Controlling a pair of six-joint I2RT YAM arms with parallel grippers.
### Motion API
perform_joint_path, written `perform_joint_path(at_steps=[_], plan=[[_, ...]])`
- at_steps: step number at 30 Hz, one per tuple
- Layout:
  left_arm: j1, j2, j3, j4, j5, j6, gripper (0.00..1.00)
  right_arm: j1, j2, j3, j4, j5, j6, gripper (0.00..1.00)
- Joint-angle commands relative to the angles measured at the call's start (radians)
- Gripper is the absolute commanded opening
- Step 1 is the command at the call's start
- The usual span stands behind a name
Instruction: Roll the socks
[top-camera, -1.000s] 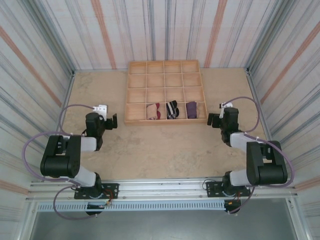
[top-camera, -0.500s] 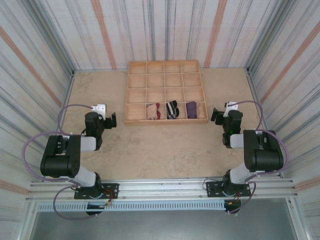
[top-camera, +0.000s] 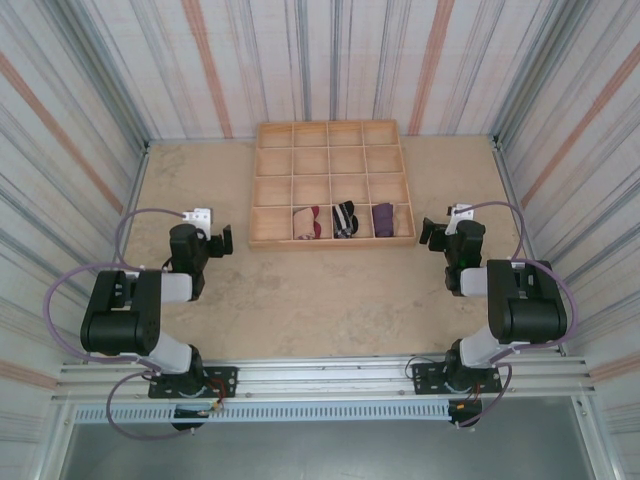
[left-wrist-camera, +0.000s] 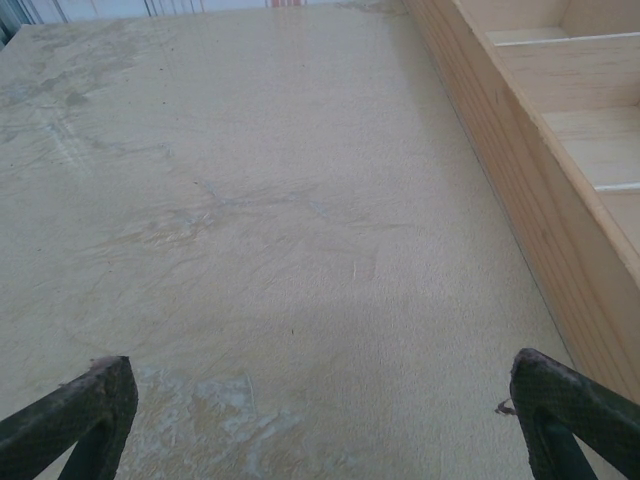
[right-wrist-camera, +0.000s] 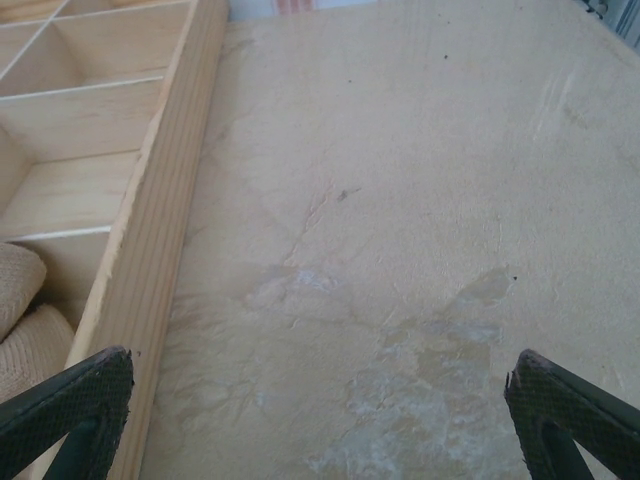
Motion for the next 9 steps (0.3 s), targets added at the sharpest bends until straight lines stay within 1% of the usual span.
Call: perform_joint_path(at_steps=[1,7,9], plan=[[-0.004,0.002,0.016,0.030,-0.015,-0.001,0.99,-0.009,0.002,0.014,-0.011,-0.021,-0.005,0.99],[-0.004,0.002,0.017,0.031,-0.015,-0.001,0.99,-0.016,0.002,0.016,-0.016,-0.030,0.003,0.99],[-0.003,0.002,0.017,0.030,-0.015,-0.001,0.99,-0.015,0.002,0.012,-0.003,-0.012,0.007,0.99]])
